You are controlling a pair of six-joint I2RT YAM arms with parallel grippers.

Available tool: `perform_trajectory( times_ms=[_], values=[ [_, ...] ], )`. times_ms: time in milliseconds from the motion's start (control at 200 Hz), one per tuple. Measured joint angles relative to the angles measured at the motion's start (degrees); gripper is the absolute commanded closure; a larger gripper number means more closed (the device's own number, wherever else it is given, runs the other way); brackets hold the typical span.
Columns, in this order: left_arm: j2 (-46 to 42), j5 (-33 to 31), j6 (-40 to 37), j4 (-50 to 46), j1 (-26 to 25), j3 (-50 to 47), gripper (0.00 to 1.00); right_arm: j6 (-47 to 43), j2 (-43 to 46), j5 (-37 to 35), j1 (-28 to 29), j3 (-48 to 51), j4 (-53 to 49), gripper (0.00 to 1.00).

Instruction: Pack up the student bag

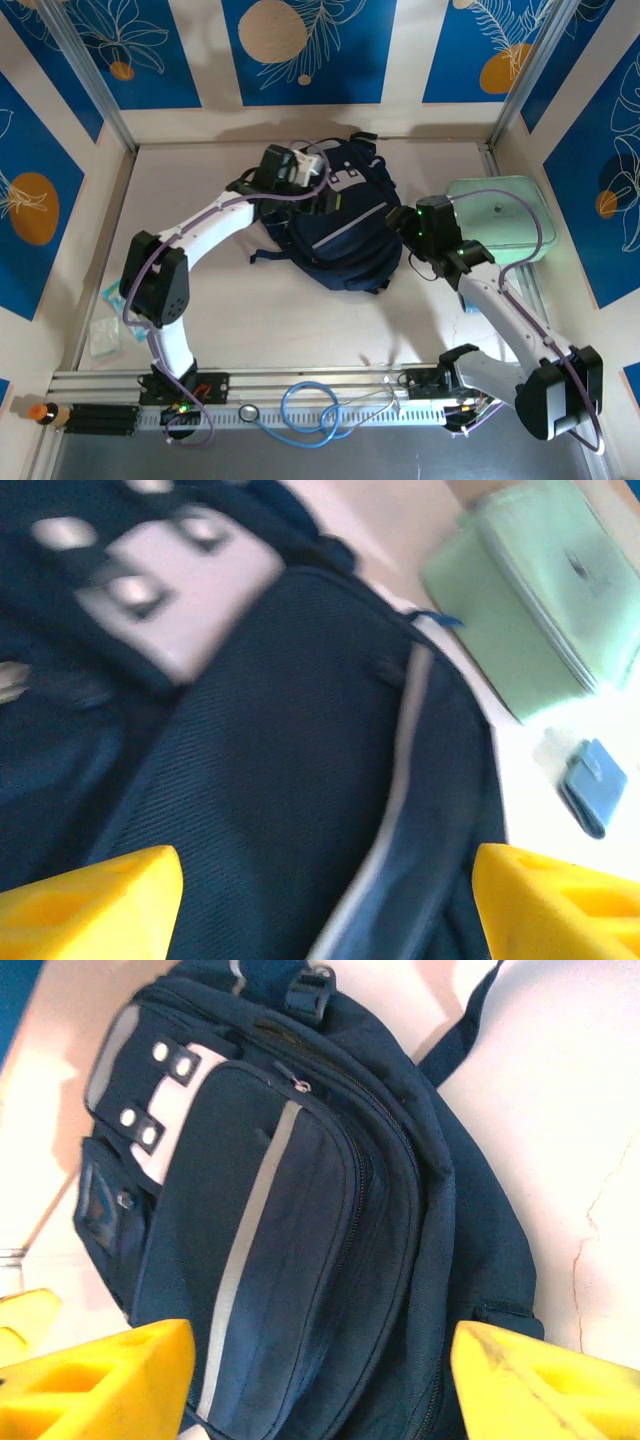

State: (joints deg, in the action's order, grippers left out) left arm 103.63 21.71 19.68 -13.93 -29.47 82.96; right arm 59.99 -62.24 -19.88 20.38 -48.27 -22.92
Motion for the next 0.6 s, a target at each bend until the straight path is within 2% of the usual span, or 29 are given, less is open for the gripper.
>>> perform_trajectory(
  times_ms=[145,215,340,600],
  values=[
    [-2.38,0.31,6.60,4.55,8.83,-8.81,0.31,-0.46,-5.64,2.56,0.68,-0.50,0.44,0.28],
    [-2.56,-0.02,9.25,5.29,11.47,-12.11,0.35,-0.42,-7.48,3.89,1.01,-0.50,0.87,0.28],
    [-1.77,0.46,14.75,6.73,13.38,-15.32,0.38,-0.42,-9.81,6.38,1.38,-0.50,2.54,0.28],
    [4.63,2.89,23.87,13.60,14.25,-14.60,0.41,-0.17,-13.57,10.29,2.56,-1.25,4.81,0.28]
  ],
)
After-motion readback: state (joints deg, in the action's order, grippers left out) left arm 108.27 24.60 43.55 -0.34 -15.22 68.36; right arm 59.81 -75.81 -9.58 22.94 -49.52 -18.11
